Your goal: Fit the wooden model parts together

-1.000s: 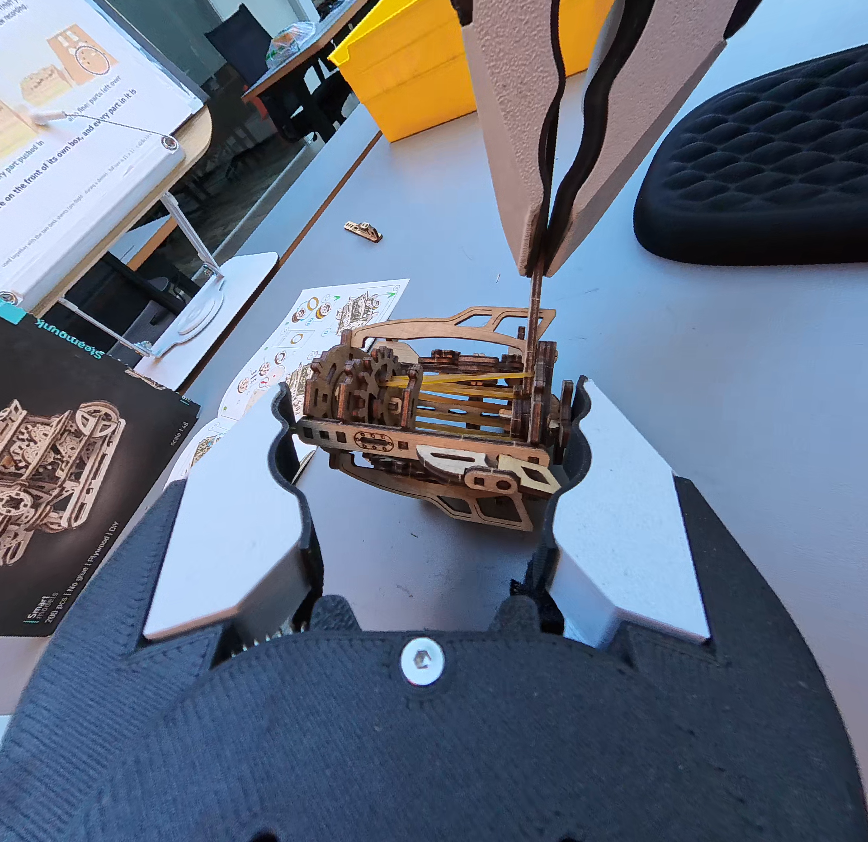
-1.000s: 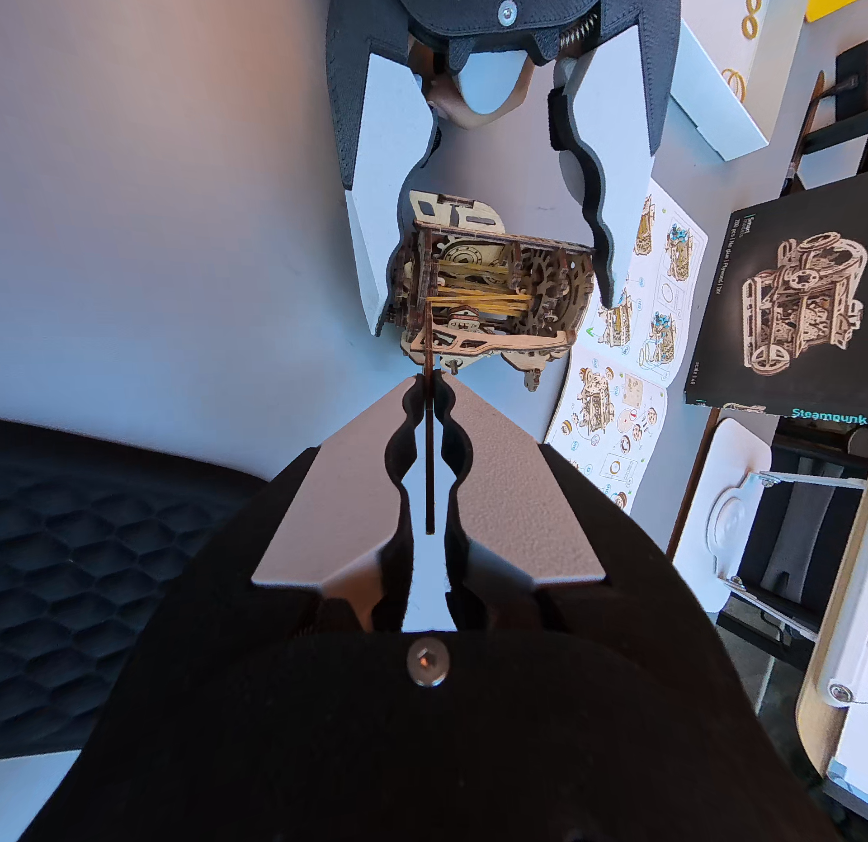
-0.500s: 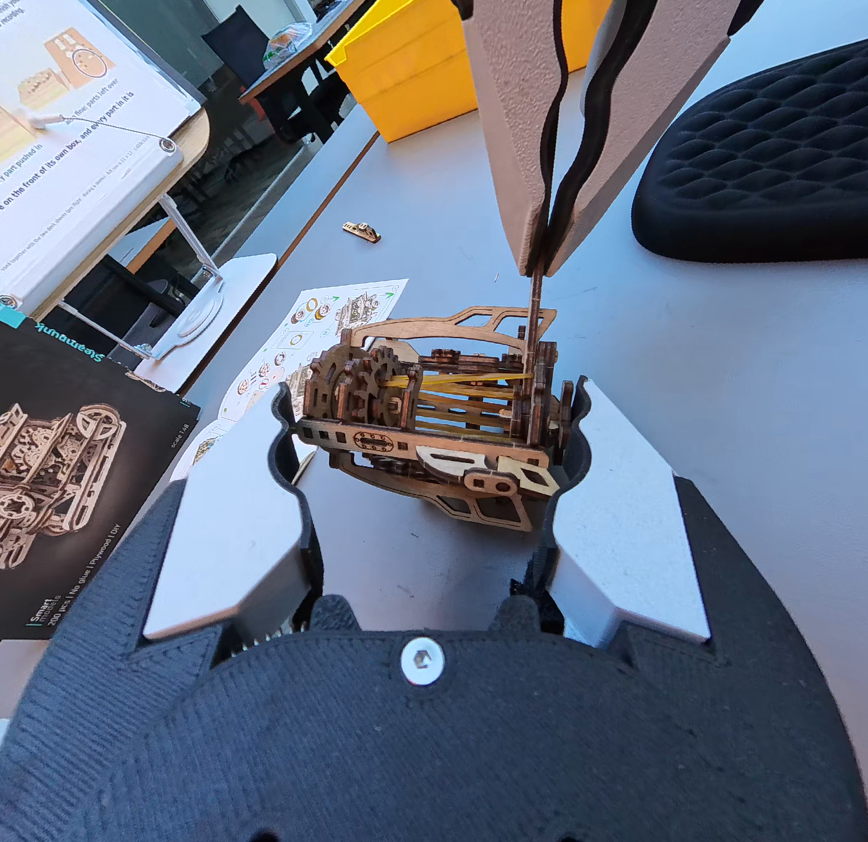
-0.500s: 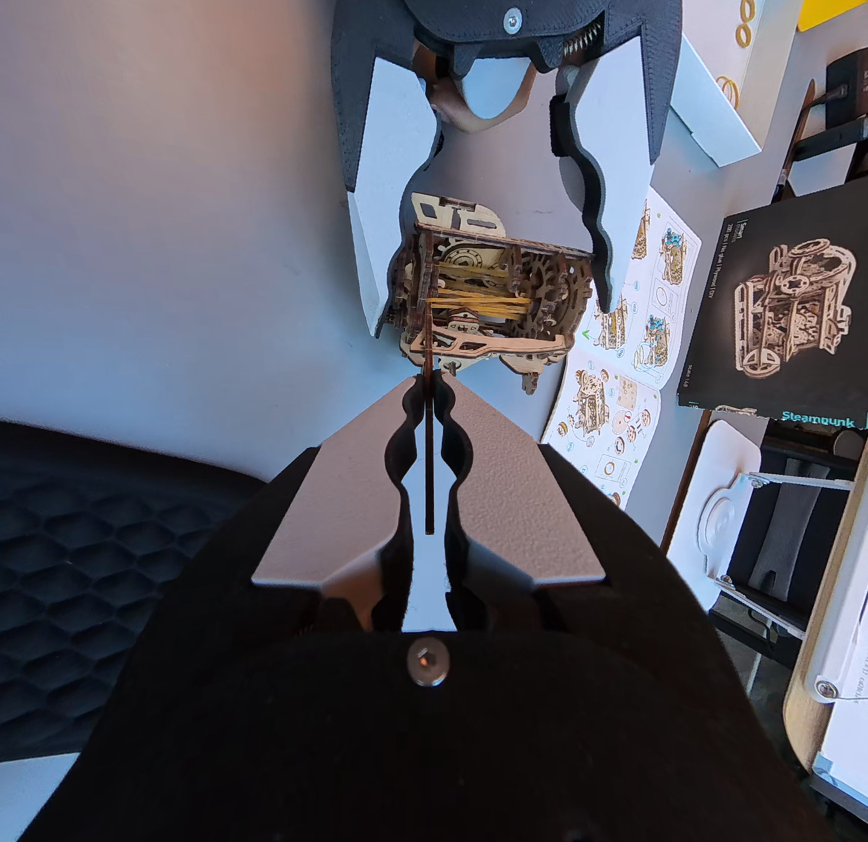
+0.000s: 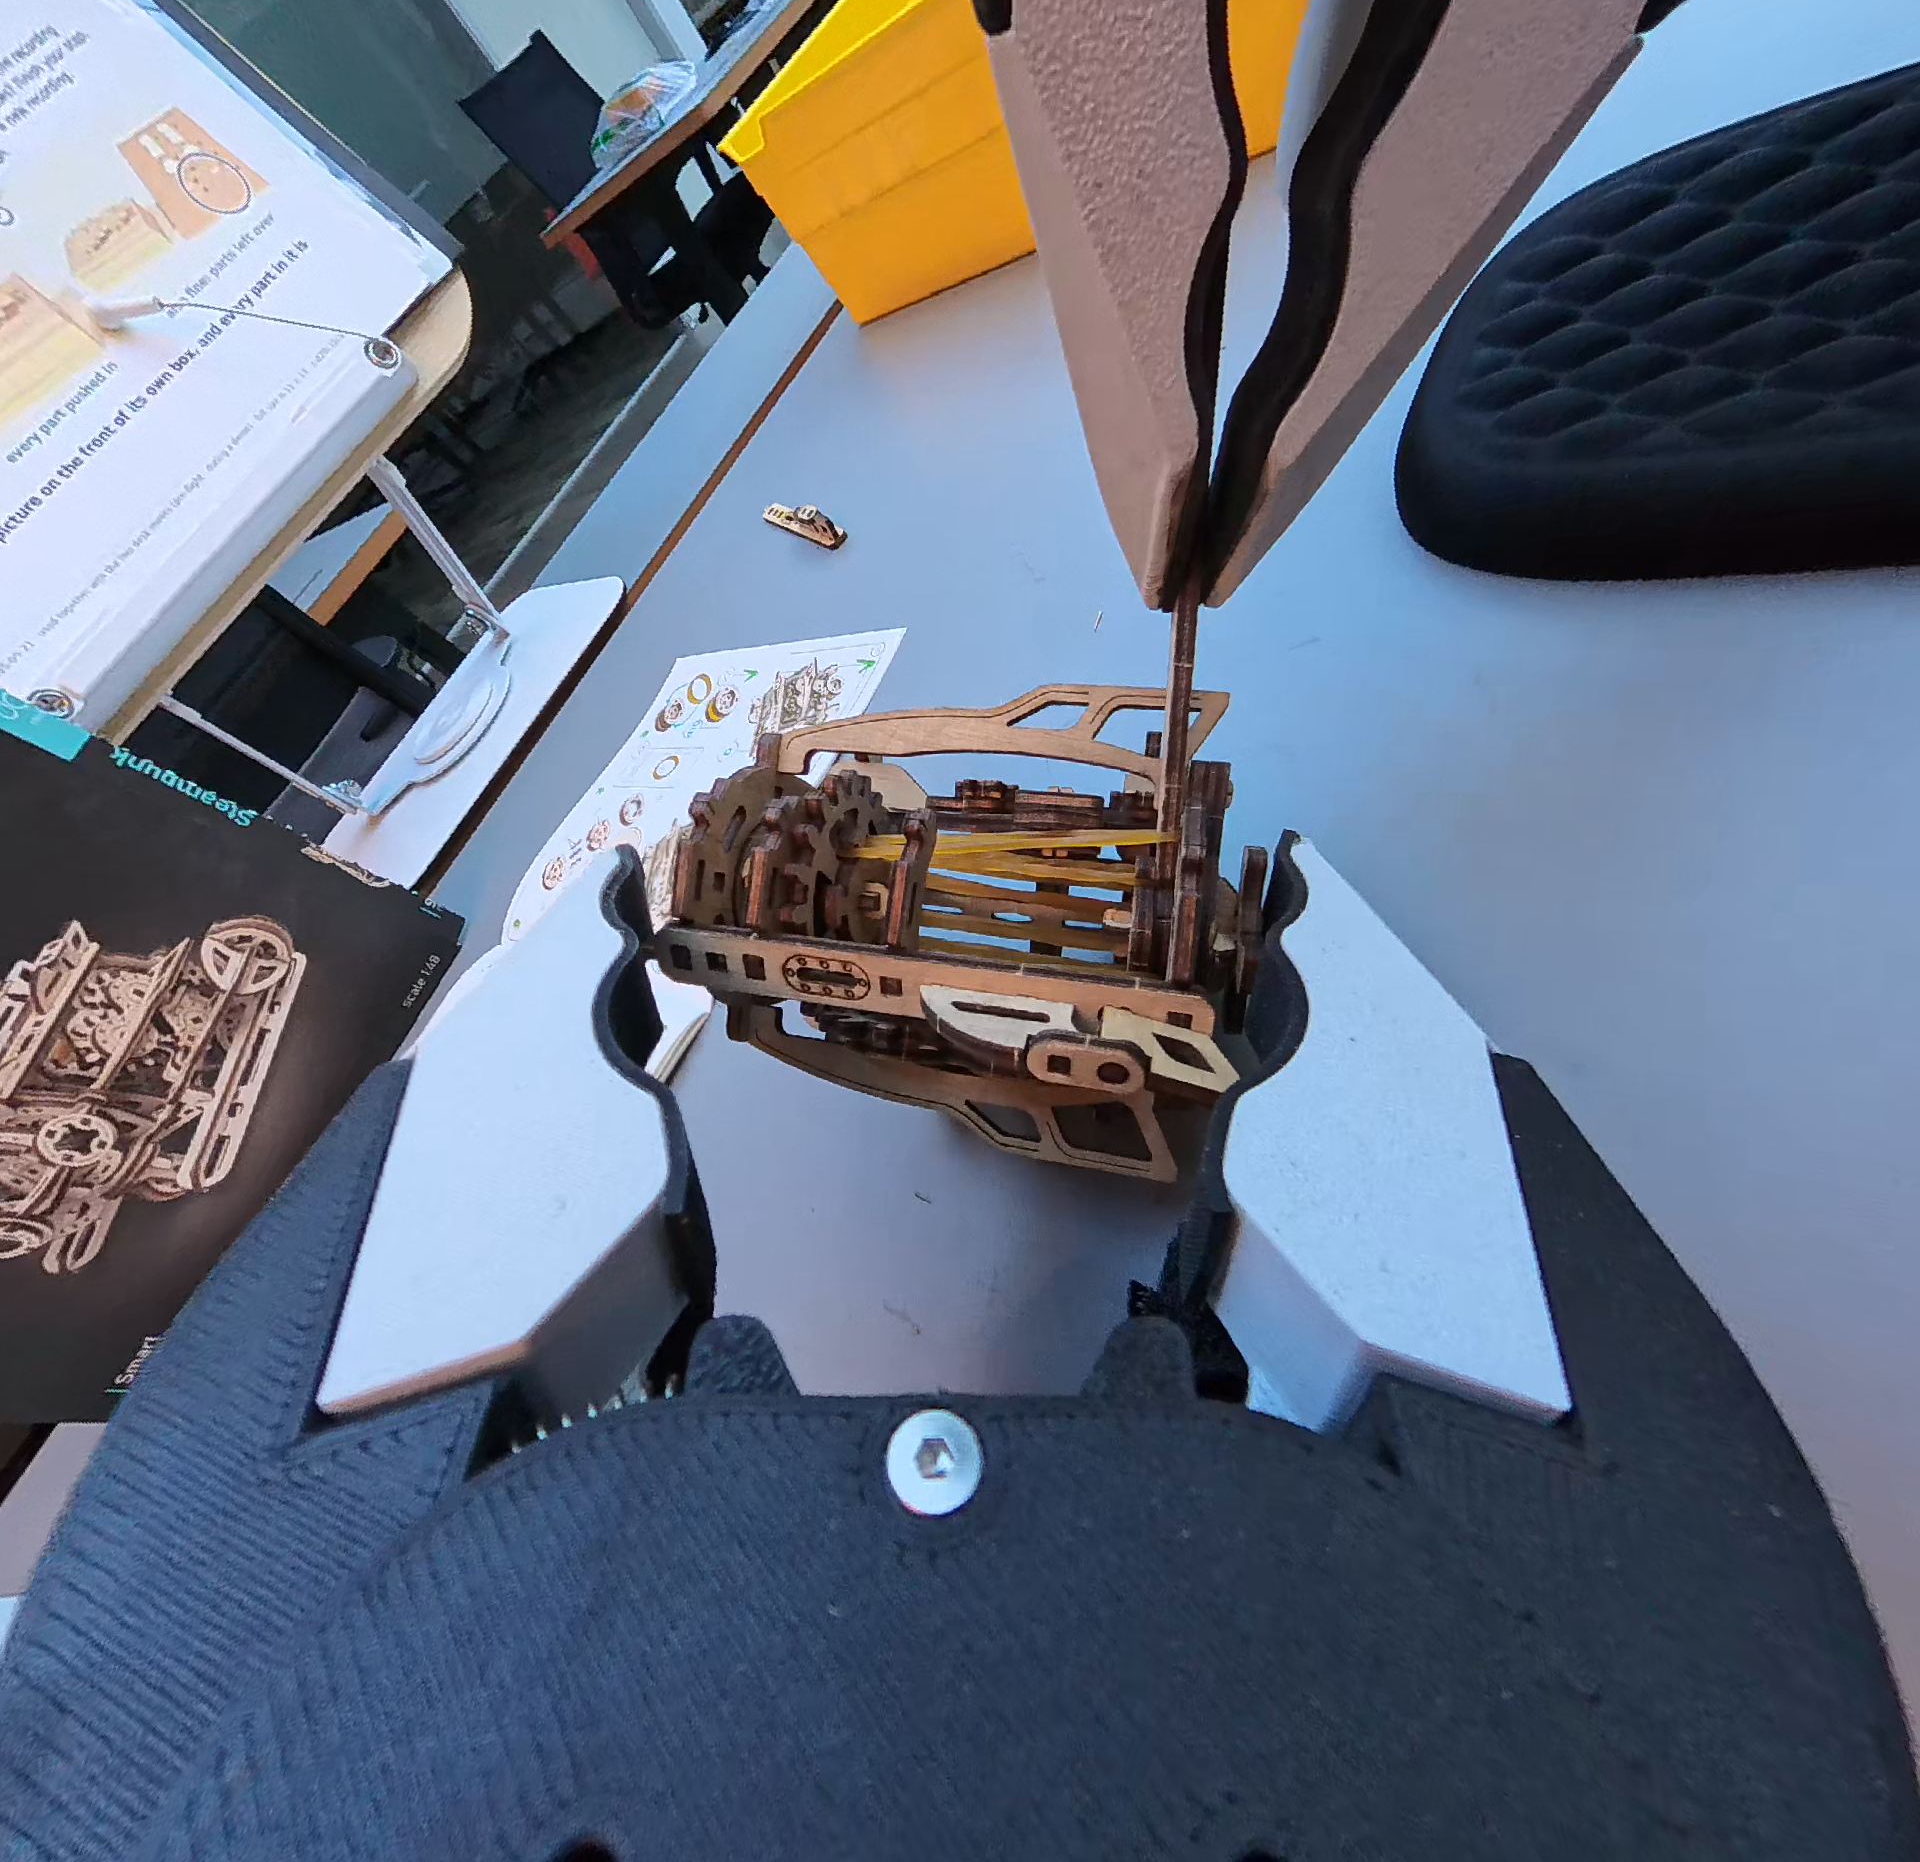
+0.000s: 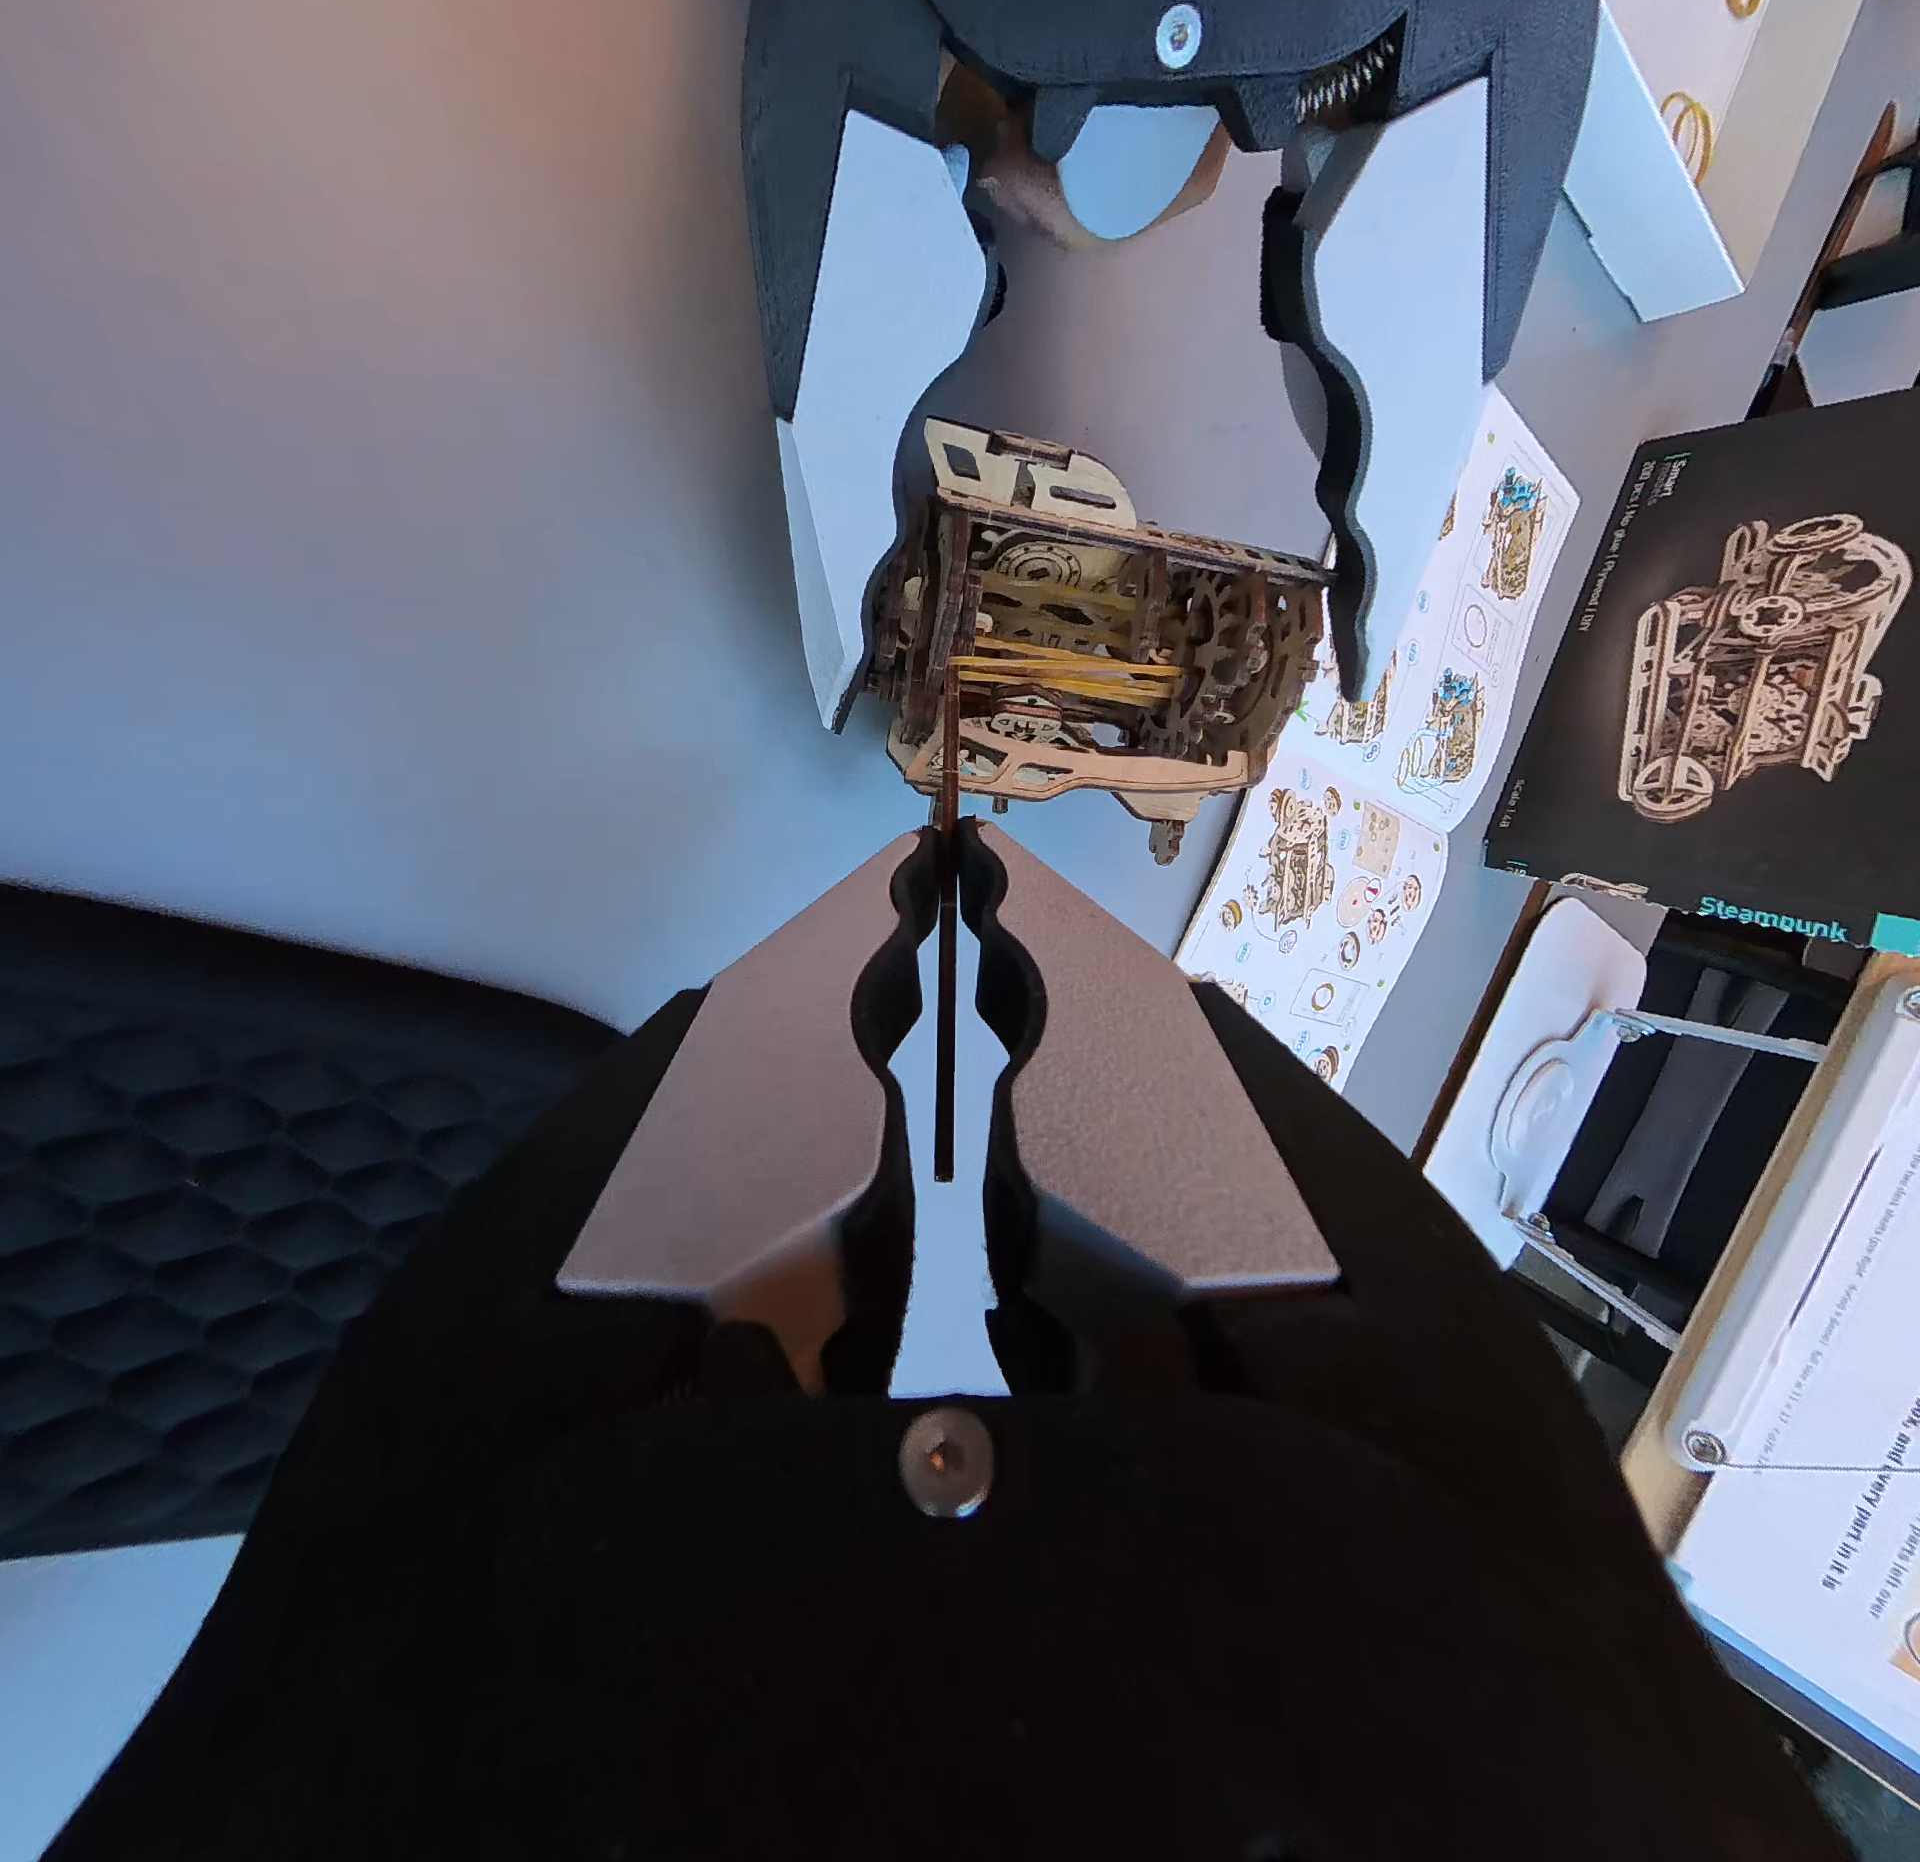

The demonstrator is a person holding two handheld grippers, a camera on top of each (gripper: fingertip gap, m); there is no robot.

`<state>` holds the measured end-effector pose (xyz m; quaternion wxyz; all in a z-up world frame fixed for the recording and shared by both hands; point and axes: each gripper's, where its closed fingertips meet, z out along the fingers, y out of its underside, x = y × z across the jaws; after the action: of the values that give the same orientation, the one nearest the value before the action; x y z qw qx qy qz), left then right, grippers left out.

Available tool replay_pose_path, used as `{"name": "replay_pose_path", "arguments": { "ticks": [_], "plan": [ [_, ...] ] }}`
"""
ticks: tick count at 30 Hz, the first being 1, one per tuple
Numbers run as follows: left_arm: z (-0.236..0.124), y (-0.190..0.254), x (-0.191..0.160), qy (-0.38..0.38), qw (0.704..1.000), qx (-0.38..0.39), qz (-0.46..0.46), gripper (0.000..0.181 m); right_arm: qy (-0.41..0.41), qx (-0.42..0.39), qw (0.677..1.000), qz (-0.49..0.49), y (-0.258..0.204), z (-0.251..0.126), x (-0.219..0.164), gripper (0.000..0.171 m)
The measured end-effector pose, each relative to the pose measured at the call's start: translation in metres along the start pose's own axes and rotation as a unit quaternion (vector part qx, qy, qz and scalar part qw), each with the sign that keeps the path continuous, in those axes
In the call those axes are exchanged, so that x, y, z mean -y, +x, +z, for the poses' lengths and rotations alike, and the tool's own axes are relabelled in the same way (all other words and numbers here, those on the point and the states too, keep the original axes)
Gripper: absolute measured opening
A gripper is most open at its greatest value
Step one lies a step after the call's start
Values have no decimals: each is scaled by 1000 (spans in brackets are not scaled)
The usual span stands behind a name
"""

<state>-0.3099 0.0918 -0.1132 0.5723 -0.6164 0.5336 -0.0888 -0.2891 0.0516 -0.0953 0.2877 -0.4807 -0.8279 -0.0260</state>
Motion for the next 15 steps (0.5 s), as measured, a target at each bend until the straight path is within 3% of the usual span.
{"name": "replay_pose_path", "arguments": {
  "ticks": [15],
  "plan": [
    [0,1,0,-15,1000,11,8,117,-133,-31,988,-77,1,-2,-1,2]
  ]
}}
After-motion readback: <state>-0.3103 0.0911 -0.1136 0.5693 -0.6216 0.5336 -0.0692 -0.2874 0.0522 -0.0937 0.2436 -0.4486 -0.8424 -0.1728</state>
